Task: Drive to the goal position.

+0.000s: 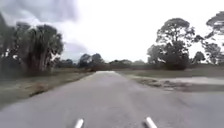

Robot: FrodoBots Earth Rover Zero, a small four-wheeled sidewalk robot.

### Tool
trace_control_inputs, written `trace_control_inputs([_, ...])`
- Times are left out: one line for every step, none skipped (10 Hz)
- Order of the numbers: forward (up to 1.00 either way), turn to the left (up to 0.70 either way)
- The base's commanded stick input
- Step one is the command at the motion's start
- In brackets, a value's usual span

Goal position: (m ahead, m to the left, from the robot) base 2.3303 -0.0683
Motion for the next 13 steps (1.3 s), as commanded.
trace_control_inputs([0.85, 0.00])
trace_control_inputs([0.85, 0.00])
trace_control_inputs([0.85, 0.00])
trace_control_inputs([0.85, 0.00])
trace_control_inputs([0.85, 0.04])
trace_control_inputs([0.85, 0.19])
trace_control_inputs([0.85, 0.34])
trace_control_inputs([0.85, 0.34])
trace_control_inputs([0.85, 0.04])
trace_control_inputs([0.85, 0.00])
trace_control_inputs([0.85, 0.00])
trace_control_inputs([0.85, 0.00])
trace_control_inputs([0.85, 0.00])
